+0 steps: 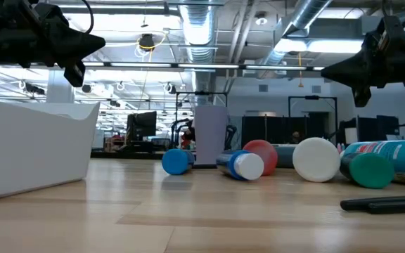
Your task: Pick & Place Paint Supplies
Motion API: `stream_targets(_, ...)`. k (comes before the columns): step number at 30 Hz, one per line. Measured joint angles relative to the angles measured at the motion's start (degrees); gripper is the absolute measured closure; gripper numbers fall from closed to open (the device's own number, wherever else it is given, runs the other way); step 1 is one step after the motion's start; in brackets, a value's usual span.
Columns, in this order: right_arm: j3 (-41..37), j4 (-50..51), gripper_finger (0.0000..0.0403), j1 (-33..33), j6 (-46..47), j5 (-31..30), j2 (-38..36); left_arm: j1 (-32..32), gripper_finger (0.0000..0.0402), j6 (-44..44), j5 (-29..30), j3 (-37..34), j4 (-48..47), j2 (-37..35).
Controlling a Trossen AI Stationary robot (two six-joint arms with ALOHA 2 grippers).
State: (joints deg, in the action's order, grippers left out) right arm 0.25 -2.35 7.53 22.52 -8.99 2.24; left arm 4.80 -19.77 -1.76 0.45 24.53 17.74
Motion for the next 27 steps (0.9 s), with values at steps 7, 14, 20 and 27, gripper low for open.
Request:
stream_targets(7,0.02,0.0,0.0397,0.02,0.02,0.0,0.0,-0.01,0.0401,-0.02,0.0,0.01,0.0,0.0)
stream_targets(14,0.0,0.0,0.0397,0.01,0.01,0.0,0.0,0.0,0.0401,0.0,0.02,0.02,0.0,0.0)
stream_targets(20,0.01,0.0,0.0397,0.02,0.0,0.0,0.0,0.0,0.0401,-0.02,0.02,0.02,0.0,0.0)
stream_targets(27,0.0,0.0,0.0397,0.02,0.0,0.0,0.0,-0.01,0.0401,0.0,1.11,0.0,1.27,0.01)
